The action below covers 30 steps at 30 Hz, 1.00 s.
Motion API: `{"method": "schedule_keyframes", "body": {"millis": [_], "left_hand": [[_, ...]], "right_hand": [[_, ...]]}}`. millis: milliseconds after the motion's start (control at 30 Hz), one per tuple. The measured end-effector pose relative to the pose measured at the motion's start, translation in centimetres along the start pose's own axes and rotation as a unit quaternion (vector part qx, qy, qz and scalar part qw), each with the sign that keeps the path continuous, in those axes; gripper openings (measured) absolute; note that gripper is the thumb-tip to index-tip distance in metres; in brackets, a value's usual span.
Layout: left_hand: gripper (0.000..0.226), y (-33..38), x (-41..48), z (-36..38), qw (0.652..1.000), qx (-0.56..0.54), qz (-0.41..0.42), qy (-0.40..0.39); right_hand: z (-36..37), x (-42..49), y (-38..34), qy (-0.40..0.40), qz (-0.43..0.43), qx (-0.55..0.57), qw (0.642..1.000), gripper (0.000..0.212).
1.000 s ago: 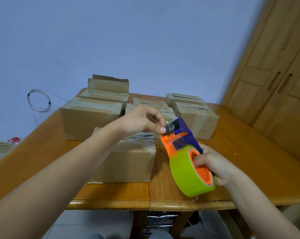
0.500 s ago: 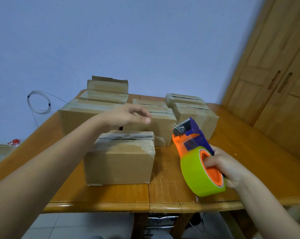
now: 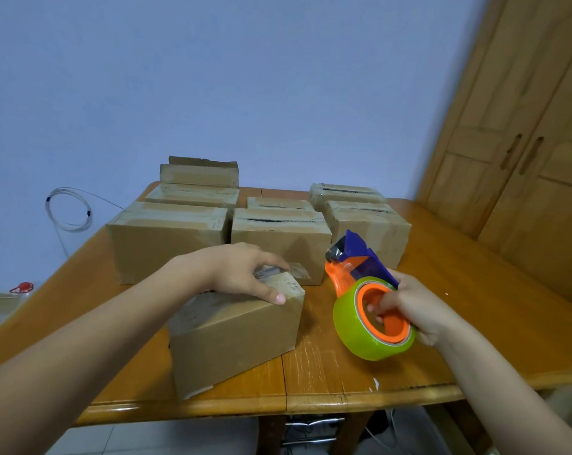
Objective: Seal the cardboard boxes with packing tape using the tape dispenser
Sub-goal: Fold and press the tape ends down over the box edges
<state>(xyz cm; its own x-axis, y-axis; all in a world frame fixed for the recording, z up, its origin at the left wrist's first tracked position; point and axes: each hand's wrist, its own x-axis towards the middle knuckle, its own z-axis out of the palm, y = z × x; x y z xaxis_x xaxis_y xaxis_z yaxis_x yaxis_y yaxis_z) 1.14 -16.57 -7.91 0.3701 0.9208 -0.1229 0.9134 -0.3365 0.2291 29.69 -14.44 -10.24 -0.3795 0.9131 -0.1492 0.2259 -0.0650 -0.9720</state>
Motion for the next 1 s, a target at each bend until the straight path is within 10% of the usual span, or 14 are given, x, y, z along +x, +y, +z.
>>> {"method": "schedule_keyframes", "body": {"millis": [167, 400, 1000], "left_hand": [[0.085, 0.3, 0.2, -0.2, 0.984, 0.146, 0.071, 0.068], [0.074, -0.1, 1.2, 1.0, 0.977, 0.068, 0.181, 0.09], [0.069, 1.0, 3.2, 2.3, 0.993, 0.08, 0.085, 0.02]], "right_hand": [[-0.4, -0.1, -0.6, 0.009, -0.006, -0.002, 1.0, 0.048], [-0.7, -0.4, -0.6, 0.002, -0.008, 0.002, 1.0, 0.046], [0.4, -0.3, -0.5, -0.003, 0.0, 0.001, 1.0, 0.047]]}}
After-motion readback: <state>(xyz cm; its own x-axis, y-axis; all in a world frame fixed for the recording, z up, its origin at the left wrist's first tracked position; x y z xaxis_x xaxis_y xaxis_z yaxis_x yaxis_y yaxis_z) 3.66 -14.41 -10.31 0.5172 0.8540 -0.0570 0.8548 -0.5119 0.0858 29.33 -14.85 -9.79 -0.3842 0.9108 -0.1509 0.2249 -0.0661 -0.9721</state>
